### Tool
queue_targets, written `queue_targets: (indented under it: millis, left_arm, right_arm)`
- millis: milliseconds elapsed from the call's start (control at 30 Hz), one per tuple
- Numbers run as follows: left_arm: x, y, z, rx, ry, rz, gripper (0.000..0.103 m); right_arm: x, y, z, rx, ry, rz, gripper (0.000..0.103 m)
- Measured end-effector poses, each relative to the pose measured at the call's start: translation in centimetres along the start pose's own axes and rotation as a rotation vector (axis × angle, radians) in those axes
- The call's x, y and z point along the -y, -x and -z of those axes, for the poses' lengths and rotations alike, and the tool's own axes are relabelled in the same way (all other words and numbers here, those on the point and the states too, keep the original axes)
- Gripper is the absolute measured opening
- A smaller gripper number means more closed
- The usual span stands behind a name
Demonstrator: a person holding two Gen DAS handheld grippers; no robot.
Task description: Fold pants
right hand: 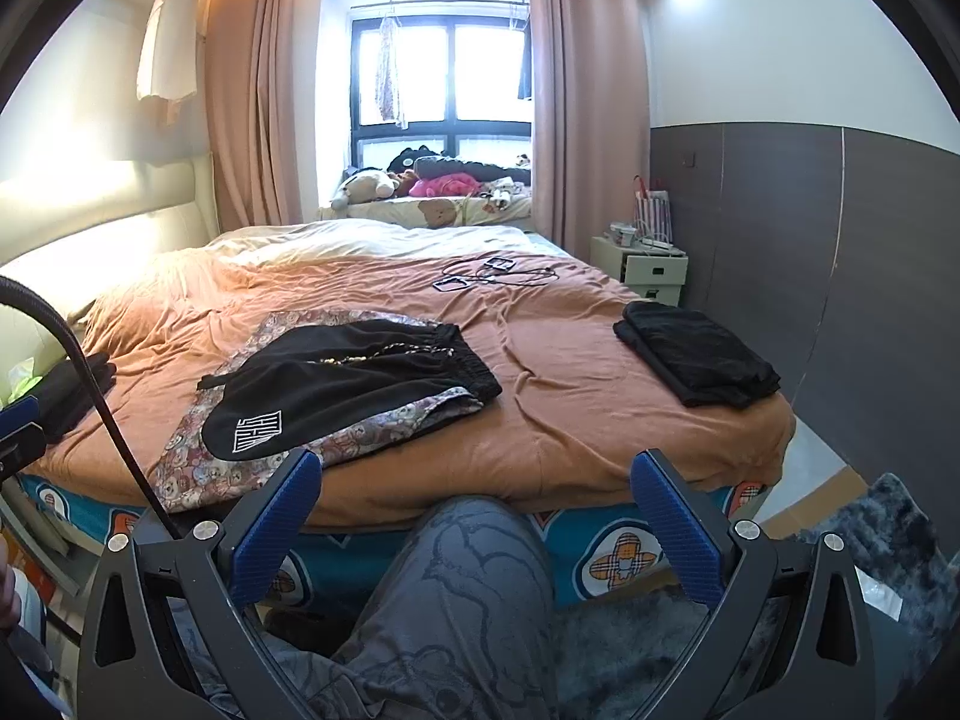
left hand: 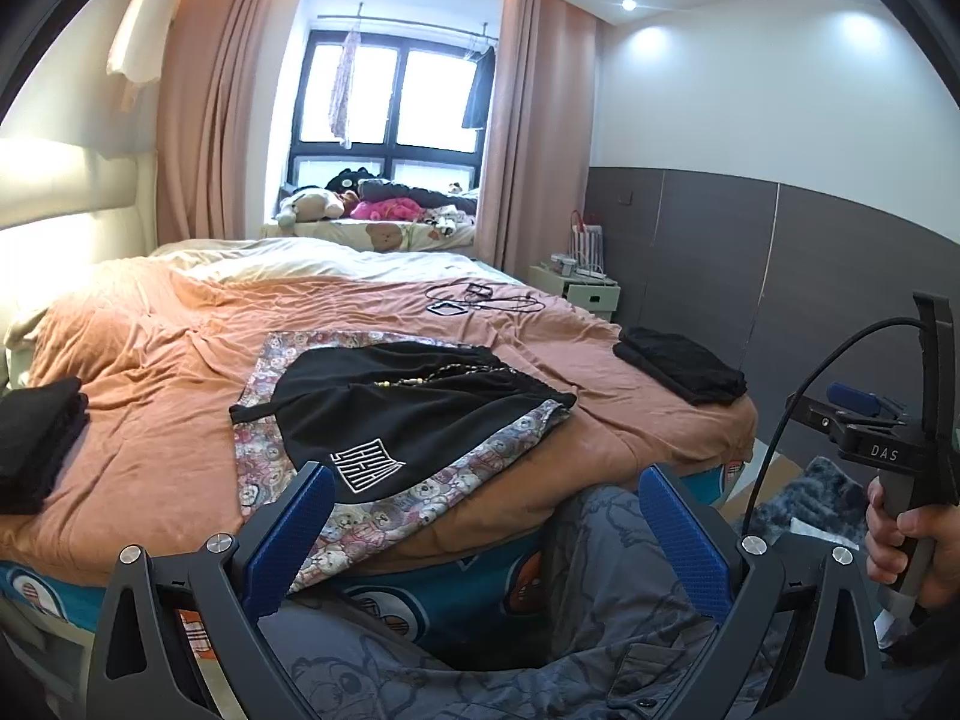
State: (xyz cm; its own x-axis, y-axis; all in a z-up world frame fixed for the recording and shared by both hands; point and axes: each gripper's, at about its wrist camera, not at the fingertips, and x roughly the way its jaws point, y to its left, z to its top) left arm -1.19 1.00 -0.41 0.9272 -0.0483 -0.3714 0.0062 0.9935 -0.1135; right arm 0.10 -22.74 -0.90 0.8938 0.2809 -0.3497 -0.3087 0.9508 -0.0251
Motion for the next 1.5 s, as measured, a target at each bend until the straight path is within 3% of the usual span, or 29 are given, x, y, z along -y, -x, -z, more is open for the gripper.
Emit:
queue_targets:
  millis: [1500]
  left_arm:
    - [-0.1, 0.4, -0.1, 0.001, 0.006, 0.006, 0.102]
  right_arm:
    - [-1.2, 0.4, 0.1, -0.004, 0.022, 0.014, 0.103]
